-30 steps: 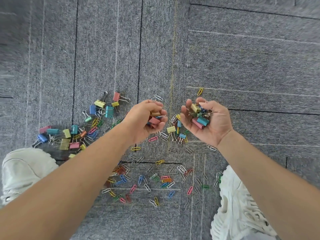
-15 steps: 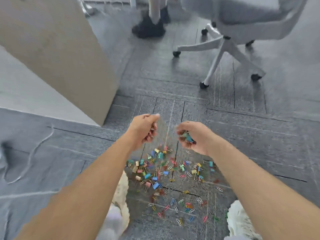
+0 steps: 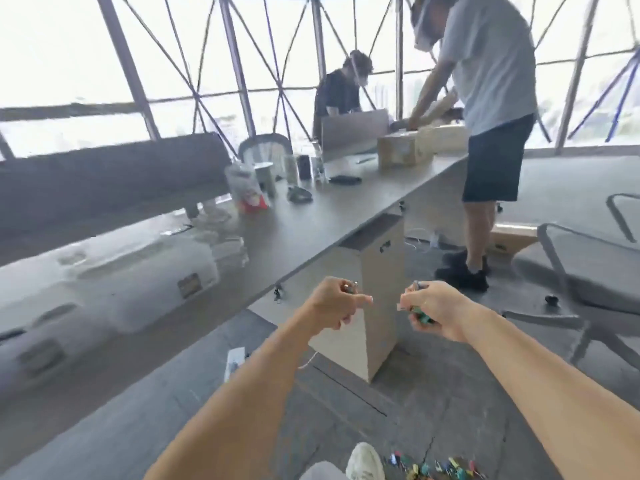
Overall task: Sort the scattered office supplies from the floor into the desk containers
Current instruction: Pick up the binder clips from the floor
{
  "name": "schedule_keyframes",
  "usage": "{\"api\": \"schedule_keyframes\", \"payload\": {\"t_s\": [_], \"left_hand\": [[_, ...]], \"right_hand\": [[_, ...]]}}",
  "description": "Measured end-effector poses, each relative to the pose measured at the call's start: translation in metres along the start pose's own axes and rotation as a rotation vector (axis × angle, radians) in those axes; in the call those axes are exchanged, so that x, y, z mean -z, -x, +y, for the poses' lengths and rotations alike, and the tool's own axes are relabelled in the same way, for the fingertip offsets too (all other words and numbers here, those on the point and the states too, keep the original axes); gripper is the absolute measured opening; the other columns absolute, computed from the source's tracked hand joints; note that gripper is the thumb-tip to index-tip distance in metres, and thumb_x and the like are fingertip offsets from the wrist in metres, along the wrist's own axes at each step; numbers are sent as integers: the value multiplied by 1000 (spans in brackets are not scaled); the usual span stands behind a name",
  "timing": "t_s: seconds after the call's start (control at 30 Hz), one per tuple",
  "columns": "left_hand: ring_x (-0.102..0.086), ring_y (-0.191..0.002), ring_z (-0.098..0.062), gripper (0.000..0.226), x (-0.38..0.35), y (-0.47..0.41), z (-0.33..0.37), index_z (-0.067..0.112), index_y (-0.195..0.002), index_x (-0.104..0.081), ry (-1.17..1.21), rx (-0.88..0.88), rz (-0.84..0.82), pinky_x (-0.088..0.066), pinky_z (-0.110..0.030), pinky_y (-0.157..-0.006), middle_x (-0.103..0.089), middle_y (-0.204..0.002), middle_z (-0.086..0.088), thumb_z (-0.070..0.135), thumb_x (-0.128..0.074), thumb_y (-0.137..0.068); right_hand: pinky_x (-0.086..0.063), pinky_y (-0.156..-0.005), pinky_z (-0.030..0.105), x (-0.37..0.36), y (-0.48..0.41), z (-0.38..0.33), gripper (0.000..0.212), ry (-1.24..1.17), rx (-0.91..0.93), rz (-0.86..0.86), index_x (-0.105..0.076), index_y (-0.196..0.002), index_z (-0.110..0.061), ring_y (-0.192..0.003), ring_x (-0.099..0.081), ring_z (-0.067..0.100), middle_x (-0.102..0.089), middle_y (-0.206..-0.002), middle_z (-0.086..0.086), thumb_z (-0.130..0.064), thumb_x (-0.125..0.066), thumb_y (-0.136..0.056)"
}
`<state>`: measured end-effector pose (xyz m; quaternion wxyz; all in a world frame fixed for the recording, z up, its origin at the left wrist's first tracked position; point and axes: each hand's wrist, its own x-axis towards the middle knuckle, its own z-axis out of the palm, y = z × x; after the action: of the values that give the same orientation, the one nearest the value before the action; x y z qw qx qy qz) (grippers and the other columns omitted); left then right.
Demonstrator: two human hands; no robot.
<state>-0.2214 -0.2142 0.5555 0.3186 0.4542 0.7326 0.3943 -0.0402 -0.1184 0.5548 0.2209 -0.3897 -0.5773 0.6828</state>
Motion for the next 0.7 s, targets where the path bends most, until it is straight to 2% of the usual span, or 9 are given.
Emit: {"api": "schedule_keyframes", "payload": {"t_s": [0.13, 0.23, 0.33, 0.43, 0.53, 0.63, 0.7], "left_hand": [[-40, -42, -14, 40, 83, 51, -12, 21, -62, -41, -1, -23, 129, -23, -23, -42, -43, -52, 0, 18, -73, -86], [-41, -39, -12, 42, 135, 72, -22, 21, -59, -42, -1, -58, 245, -26, -23, -42, -44, -50, 1, 13, -73, -85], [-39, -33, -7, 42, 183, 80, -38, 19, -58, -41, -63, -68, 373, -31, -20, -39, -42, -47, 1, 11, -72, -86], [-36, -40, -12, 41, 238, 79, -56, 18, -59, -42, -137, -72, 465, -29, -23, -43, -39, -50, 1, 10, -72, -85], [-34, -51, -17, 41, 300, 66, -82, 17, -59, -39, -239, -50, 575, -28, -27, -46, -33, -54, 0, 9, -70, -85], [-36, -53, -17, 42, 352, 52, -112, 19, -57, -39, -359, 38, 618, -33, -28, -55, -38, -55, 0, 16, -71, -84], [-42, -56, -17, 37, 366, 46, -123, 18, -60, -43, -505, 158, 587, -34, -29, -54, -45, -59, 2, 27, -70, -85]], "right_hand": [[-39, -51, 24, -89, 18, -35, 28, 113, 103, -131, -46, -74, -13, -55, -41, 15, -46, -66, 7, 9, -59, -85], [-35, -47, 23, -149, 12, -54, 38, 113, 134, -200, -43, -64, -15, -51, -39, 14, -44, -56, 4, 14, -59, -82], [-34, -45, 22, -206, -3, -72, 39, 221, 181, -250, -39, -64, -16, -53, -35, 13, -38, -58, 3, 13, -57, -84], [-33, -48, 26, -262, -30, -93, 38, 337, 252, -314, -41, -62, -16, -47, -35, 13, -38, -55, 2, 11, -59, -83], [-38, -45, 24, -320, -68, -115, 36, 422, 339, -333, -46, -60, -16, -41, -39, 11, -42, -52, 1, 5, -69, -78], [-46, -49, 25, -378, -111, -126, 29, 545, 456, -291, -51, -58, -16, -51, -48, 14, -50, -56, 1, -3, -71, -75], [-47, -49, 23, -407, -134, -124, 20, 659, 527, -271, -55, -62, -15, -62, -56, 18, -59, -71, 5, -9, -69, -76]]}}
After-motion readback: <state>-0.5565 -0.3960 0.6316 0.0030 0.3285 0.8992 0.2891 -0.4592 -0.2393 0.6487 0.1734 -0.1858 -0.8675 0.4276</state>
